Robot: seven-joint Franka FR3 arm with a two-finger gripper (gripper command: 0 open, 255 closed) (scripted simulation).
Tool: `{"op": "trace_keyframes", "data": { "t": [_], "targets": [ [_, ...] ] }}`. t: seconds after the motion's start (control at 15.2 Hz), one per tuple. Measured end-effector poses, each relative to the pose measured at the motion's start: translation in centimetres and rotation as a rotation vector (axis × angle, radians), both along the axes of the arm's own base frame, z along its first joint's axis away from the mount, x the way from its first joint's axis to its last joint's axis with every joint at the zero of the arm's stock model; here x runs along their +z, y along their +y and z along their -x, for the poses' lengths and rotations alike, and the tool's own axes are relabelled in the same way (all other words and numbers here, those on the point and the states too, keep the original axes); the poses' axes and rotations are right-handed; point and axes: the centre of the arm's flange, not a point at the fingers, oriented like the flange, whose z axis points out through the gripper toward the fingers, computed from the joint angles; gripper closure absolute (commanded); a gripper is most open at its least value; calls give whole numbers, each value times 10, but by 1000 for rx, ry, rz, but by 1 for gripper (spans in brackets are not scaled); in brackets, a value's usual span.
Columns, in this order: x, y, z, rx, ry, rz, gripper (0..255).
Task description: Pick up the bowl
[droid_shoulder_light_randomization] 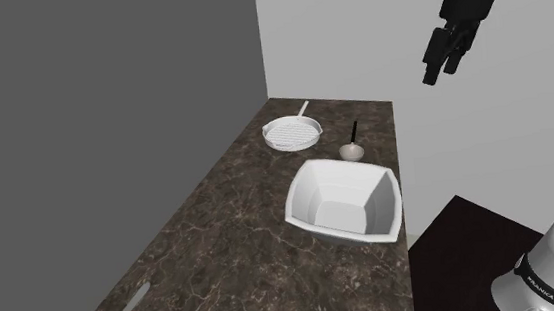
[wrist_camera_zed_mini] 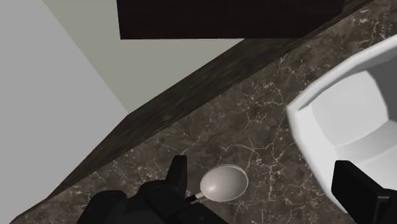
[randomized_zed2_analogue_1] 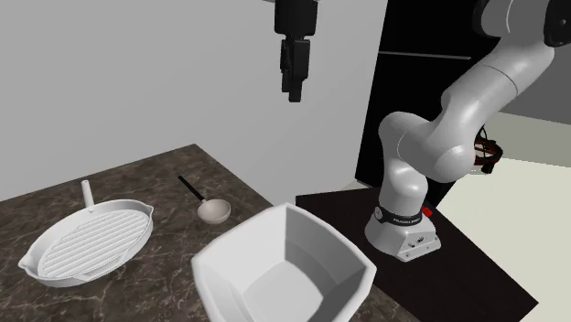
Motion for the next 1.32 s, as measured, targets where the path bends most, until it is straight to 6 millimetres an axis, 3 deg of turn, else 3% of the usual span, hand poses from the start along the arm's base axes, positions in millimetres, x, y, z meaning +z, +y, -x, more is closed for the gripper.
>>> {"op": "trace_keyframes", "data": {
  "t": [0.26, 0.86, 1.06, 1.32],
  "targets": [
    [-23, 3, -15, 38, 17, -38, 0],
    [-124, 33, -64, 200, 88, -200, 0],
    [-158, 52, -79, 255, 112, -254, 0],
    [-184, 63, -87, 290, 127, -290, 0]
  ]
}}
